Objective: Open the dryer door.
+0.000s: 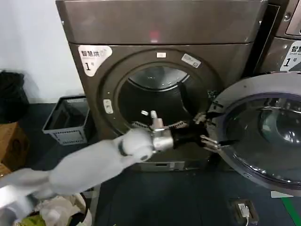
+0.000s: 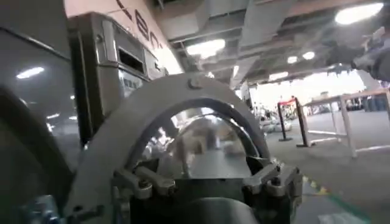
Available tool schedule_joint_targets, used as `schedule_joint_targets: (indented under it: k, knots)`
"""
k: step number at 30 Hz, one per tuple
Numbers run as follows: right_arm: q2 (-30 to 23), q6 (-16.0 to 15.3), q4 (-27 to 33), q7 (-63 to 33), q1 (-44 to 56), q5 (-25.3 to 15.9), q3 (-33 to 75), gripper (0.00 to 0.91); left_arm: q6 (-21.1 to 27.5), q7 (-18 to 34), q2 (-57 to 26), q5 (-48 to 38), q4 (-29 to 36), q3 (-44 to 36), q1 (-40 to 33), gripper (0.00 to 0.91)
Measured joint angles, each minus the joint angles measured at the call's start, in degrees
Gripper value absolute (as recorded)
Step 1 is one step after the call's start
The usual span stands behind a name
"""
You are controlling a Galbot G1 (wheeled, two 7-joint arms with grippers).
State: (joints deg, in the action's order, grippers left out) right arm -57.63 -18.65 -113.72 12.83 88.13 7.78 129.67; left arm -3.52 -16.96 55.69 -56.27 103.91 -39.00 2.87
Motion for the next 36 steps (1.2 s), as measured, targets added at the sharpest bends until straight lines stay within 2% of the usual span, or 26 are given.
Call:
schedule_joint_targets:
  k: [14, 19, 24, 30, 36]
  knots:
    - [0.1, 0.0, -0.5, 1.0, 0.0, 0.0, 0.8, 0.907, -0.4, 0.6, -18.6, 3.2, 9.5, -6.1, -5.8, 0.907]
    - [0.1, 0.3, -0.4, 1.6, -0.2, -0.9, 1.1, 0.907, -0.4, 1.7, -23.0, 4.8, 10.5, -9.8, -8.4, 0.907]
    - [0.1, 0.6, -0.4, 1.8, 0.0, -1.1, 1.6, 0.907, -3.1, 1.6, -27.7, 7.4, 9.8, -12.9, -9.3, 0.907]
    - [0.1, 0.6, -0.3, 2.0, -0.1, -1.2, 1.6, 0.907, -1.9, -0.3, -33.7, 10.7, 9.2, -14.5, -9.1, 0.907]
    - [0.1, 0.6, -0.3, 2.1, -0.3, -1.4, 1.5, 0.907, 2.6, -3.6, -39.3, 13.3, 9.0, -14.4, -6.7, 0.907]
